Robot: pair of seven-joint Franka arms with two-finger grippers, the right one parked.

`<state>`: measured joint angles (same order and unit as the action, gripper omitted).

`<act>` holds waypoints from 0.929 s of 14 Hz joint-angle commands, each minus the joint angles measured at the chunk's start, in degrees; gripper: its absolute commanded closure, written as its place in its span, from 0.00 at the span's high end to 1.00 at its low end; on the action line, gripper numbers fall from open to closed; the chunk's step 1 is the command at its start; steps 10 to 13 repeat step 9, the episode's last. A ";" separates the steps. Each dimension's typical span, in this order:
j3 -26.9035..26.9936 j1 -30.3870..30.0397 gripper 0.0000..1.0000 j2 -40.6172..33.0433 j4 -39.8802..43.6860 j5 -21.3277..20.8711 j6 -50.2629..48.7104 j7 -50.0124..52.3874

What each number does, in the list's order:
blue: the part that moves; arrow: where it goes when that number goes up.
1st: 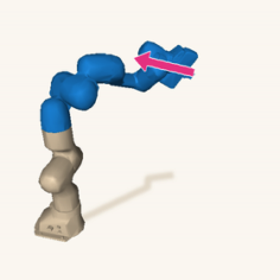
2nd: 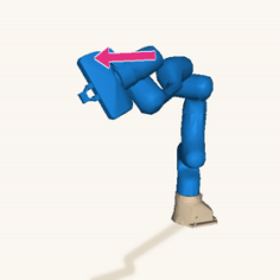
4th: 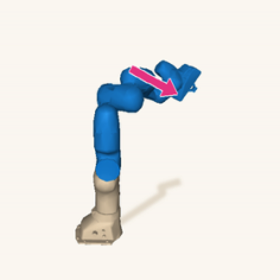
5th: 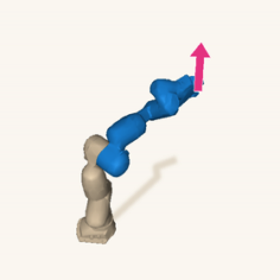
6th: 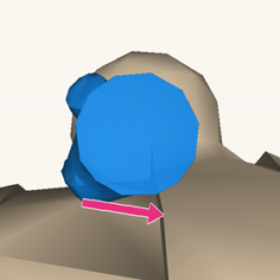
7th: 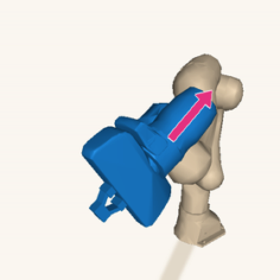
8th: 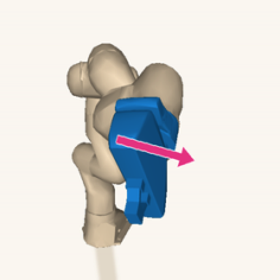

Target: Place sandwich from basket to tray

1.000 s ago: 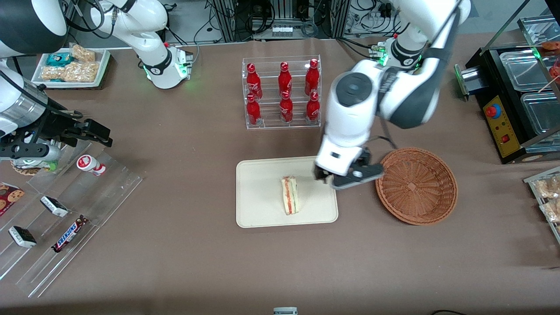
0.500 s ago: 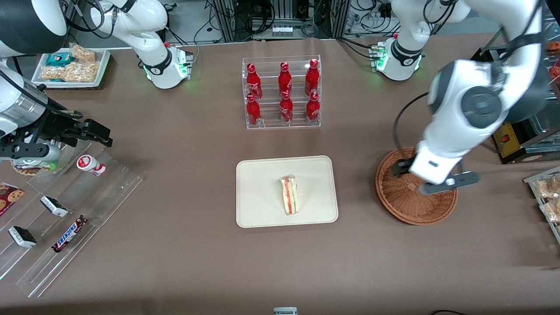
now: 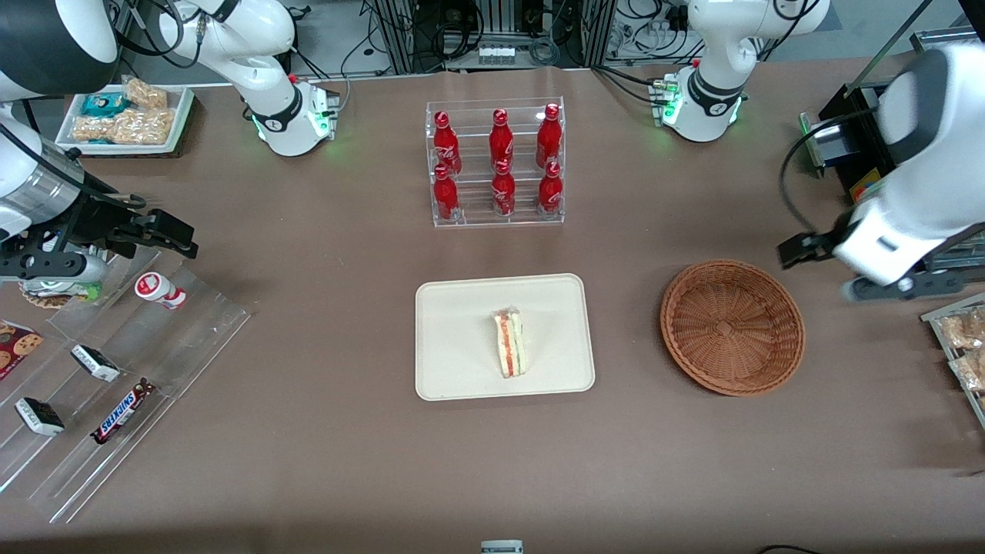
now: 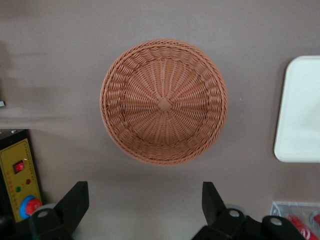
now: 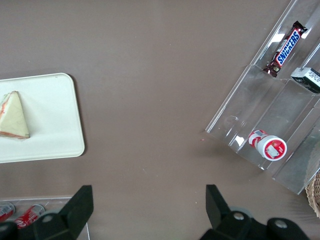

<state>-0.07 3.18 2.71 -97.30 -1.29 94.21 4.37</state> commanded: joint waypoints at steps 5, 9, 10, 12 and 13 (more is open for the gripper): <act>-0.63 -1.77 1.00 -2.72 6.76 1.12 -3.15 -11.84; -0.28 -1.77 1.00 -2.01 7.30 0.68 -2.89 -11.41; -0.28 -1.77 1.00 -2.01 7.30 0.68 -2.89 -11.41; -0.28 -1.77 1.00 -2.01 7.30 0.68 -2.89 -11.41; -0.28 -1.77 1.00 -2.01 7.30 0.68 -2.89 -11.41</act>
